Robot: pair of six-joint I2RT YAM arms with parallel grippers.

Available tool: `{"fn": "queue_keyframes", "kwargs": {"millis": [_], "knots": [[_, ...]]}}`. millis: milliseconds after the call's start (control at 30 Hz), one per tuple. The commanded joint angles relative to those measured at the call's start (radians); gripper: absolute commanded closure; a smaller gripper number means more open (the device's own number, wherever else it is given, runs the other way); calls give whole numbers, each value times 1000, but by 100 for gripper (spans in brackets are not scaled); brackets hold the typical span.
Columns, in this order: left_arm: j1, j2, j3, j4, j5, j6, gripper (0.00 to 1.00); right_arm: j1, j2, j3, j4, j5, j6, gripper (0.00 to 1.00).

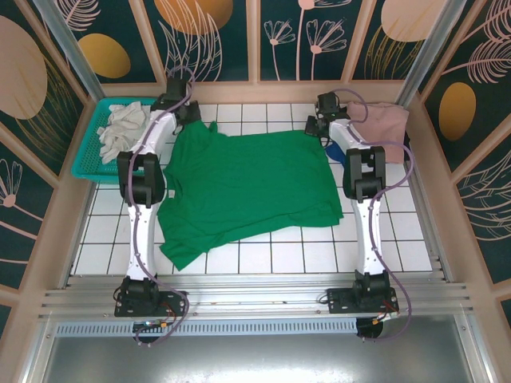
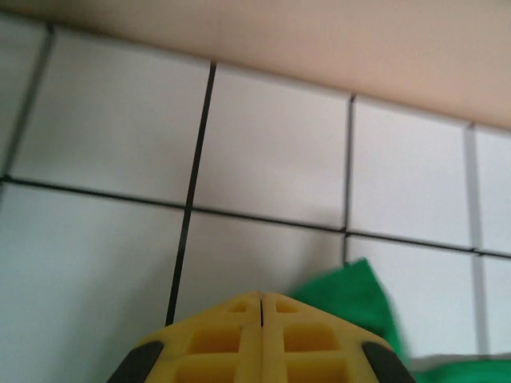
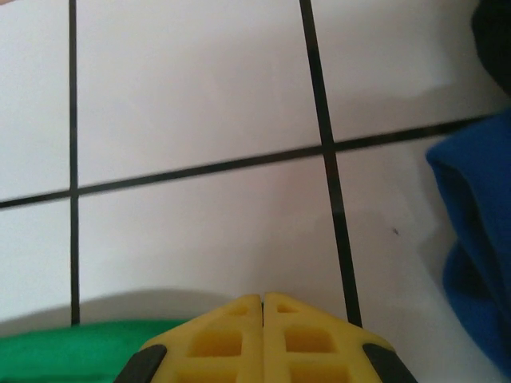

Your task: Fold and stack the t-shirts

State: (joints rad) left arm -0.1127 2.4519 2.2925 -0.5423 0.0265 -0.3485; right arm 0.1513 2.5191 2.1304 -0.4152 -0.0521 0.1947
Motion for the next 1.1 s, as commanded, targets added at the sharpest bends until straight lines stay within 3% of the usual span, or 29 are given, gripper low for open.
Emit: {"fn": "queue_keyframes", "kwargs": {"millis": [0, 200, 333, 367, 400, 433, 533, 567, 667, 767, 833, 967, 1067], "knots": [[10, -120, -11, 31, 16, -17, 100, -11, -185, -99, 42, 24, -24, 100], [16, -127, 0, 56, -26, -20, 100, -48, -365, -331, 156, 16, 5, 100], [27, -56, 43, 56, -46, -27, 100, -62, -374, -404, 247, -33, 11, 100], [30, -25, 73, 42, -35, -29, 92, -61, -352, -386, 253, -51, 9, 100], [31, 9, 106, 21, -27, -34, 74, -61, -326, -355, 240, -55, 11, 99], [33, 44, 143, -9, -26, -43, 53, -62, -290, -309, 212, -55, 16, 87], [34, 77, 163, -82, -37, -42, 30, -61, -216, -152, 68, -15, 25, 74], [35, 55, 126, -89, -53, -34, 25, -61, -221, -138, 38, 3, 27, 65], [34, -70, -62, -74, -103, -20, 13, -57, -319, -234, 37, 28, 41, 52], [31, -262, -360, 11, -15, -16, 2, -27, -509, -512, 116, -10, 57, 50], [19, -399, -571, 56, 0, -21, 1, 12, -644, -733, 169, -24, 78, 50], [-23, -711, -1050, 215, 18, -75, 2, 133, -930, -1166, 206, 83, 189, 49], [-62, -823, -1216, 283, 34, -106, 1, 176, -1089, -1367, 200, 108, 276, 49]]}}
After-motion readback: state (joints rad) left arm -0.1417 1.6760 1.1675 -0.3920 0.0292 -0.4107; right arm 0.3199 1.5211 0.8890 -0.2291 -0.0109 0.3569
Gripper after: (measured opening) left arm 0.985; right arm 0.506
